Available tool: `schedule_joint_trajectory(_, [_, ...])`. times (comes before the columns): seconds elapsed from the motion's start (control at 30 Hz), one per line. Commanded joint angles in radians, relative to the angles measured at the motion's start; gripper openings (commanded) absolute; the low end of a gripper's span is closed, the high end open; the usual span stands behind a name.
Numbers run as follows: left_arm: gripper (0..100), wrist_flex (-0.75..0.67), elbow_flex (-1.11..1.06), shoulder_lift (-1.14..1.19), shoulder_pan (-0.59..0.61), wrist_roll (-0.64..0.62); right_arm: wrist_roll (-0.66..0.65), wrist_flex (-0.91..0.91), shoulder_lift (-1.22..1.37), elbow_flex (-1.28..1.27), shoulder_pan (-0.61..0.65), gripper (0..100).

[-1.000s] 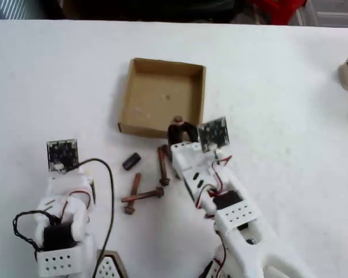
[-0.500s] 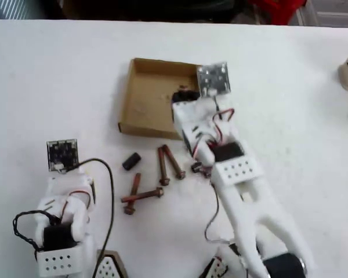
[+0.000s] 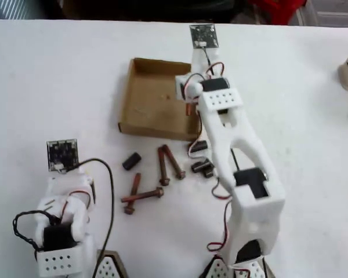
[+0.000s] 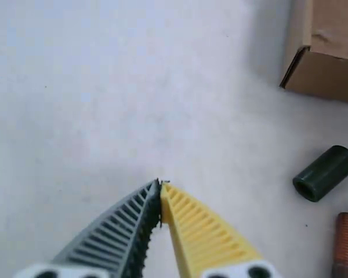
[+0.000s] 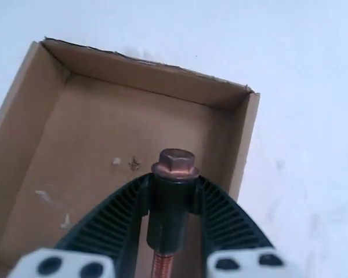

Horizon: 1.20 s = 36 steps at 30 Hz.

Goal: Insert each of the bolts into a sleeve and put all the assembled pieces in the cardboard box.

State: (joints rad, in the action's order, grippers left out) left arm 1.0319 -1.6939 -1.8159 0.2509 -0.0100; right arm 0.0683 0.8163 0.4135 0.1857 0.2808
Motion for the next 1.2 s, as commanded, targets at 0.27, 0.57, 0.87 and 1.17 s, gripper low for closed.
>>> schedule_joint_trajectory(0.27, [2,0.003,0.002,-0.008,0.01,0.008,-0.117,0.194,0.285,0.4,-0.018,1.9])
schedule_joint_trajectory(0.57, [2,0.003,0.002,-0.008,0.01,0.008,-0.15,0.374,0.375,0.621,-0.012,21.9])
schedule_joint_trajectory(0.87, [2,0.0,0.002,-0.008,0.01,0.008,-0.15,0.618,0.375,0.922,-0.01,7.6])
schedule_joint_trajectory(1.17, [2,0.0,0.002,-0.008,0.01,0.008,-0.16,0.958,0.374,1.223,-0.018,1.5])
